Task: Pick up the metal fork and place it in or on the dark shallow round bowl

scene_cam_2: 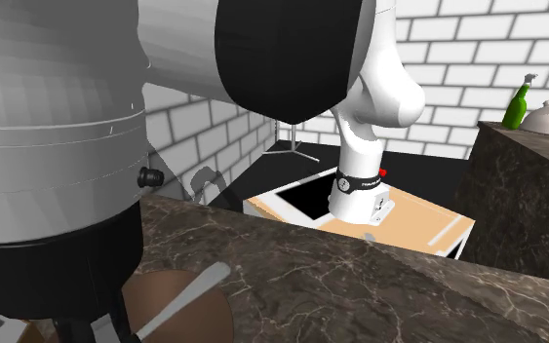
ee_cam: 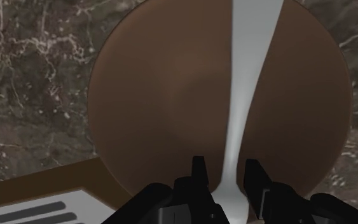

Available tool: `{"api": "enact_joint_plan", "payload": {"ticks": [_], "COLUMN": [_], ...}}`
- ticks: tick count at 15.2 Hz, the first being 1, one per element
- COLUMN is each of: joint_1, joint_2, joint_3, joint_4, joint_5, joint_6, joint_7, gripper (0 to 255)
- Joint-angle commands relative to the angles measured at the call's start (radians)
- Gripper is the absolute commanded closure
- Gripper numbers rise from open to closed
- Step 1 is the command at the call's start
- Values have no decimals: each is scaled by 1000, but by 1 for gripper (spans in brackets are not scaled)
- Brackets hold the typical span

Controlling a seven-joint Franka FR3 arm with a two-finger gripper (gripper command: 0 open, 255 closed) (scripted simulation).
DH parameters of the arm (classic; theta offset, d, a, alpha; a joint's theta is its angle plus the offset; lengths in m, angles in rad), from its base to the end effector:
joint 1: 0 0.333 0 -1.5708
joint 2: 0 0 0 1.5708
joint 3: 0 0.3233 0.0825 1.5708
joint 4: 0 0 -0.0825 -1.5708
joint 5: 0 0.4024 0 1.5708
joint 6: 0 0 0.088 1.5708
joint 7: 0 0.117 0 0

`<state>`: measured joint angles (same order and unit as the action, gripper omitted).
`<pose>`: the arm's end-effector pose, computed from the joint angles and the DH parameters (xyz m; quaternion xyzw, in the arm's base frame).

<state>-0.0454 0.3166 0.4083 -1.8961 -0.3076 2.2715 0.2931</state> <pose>0.6121 0.2077 0.3438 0.9903 0.1166 0.0632 0.0420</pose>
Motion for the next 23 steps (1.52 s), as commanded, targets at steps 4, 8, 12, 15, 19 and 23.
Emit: {"api": "enact_joint_plan", "payload": {"ticks": [4,8,12,15,19,23], "joint_1": [1,1,1,-4,-8,-8], "joint_2": [6,6,6,-35,-69,-69], "joint_3": [-2,-2,-2,10,19,19], "joint_4": [-7,-7,-7,6,23,23], "joint_5": [-5,-5,-5,22,45,45], "joint_6": [13,13,13,-37,-84,-84], "joint_7": [5,5,5,-13,-27,-27], "gripper": [255,0,0,0,0,0]}}
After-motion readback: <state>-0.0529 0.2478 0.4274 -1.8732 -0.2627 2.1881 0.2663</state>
